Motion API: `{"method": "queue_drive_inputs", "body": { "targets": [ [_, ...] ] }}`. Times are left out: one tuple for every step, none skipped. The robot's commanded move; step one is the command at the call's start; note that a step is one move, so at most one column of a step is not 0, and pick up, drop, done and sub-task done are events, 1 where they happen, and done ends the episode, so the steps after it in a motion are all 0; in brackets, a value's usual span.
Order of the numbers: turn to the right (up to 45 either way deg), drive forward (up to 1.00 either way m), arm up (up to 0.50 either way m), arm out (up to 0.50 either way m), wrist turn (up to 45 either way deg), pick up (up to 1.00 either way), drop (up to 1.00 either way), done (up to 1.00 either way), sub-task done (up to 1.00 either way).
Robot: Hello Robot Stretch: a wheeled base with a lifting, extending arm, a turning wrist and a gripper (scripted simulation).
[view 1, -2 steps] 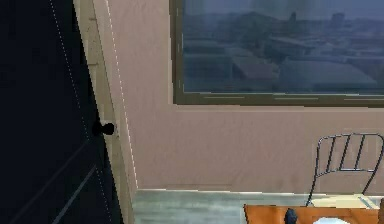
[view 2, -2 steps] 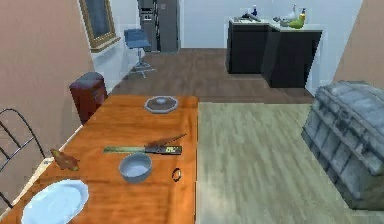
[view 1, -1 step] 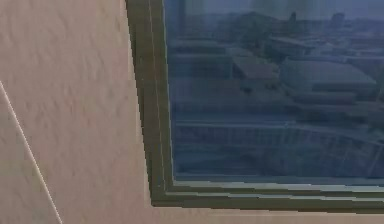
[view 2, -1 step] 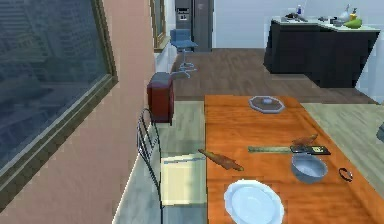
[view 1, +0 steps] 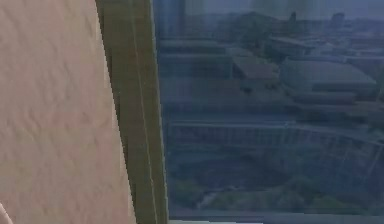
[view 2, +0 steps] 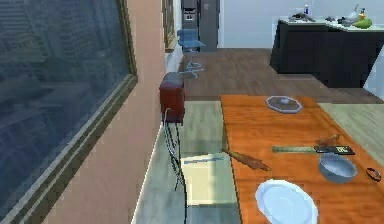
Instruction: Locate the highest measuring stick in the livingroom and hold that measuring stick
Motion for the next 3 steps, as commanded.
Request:
{"method": "queue_drive_inputs", "body": {
  "targets": [
    [45.0, 0.0, 0.0, 0.0, 0.0, 0.0, 0.0, 0.0, 0.0],
    [45.0, 0.0, 0.0, 0.0, 0.0, 0.0, 0.0, 0.0, 0.0],
    [0.0, 0.4, 0.0, 0.0, 0.0, 0.0, 0.0, 0.0, 0.0]
  ]
}}
